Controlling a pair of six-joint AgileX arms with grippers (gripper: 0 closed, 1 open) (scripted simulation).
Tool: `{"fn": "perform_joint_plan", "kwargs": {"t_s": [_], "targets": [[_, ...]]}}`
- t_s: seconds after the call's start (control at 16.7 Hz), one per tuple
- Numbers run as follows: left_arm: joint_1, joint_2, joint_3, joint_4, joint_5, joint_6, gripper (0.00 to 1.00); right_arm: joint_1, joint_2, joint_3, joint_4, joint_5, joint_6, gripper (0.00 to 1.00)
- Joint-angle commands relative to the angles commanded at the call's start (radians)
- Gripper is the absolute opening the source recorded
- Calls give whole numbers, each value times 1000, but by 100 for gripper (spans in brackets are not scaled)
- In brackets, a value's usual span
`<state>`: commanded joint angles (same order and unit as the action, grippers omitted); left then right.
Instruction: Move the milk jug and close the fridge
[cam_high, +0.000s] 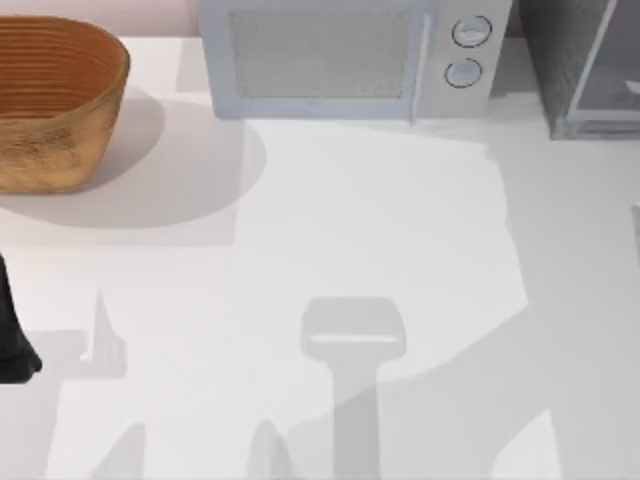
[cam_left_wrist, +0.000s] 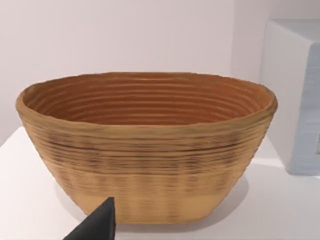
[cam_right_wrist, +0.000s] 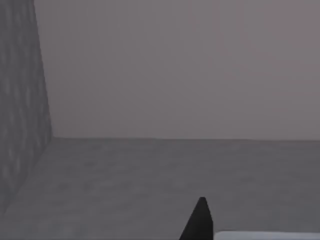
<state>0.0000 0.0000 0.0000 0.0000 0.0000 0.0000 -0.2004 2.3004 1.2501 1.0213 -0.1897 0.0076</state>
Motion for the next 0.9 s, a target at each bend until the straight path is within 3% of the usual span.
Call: {"fn": "perform_joint_plan", "kwargs": {"t_s": [0.3,0.9], "targets": [[0,0,0,0,0,0,100,-3,2,2,-1,-1,-1,0],[0,0,0,0,0,0,100,-3,2,2,-1,-1,-1,75]]}}
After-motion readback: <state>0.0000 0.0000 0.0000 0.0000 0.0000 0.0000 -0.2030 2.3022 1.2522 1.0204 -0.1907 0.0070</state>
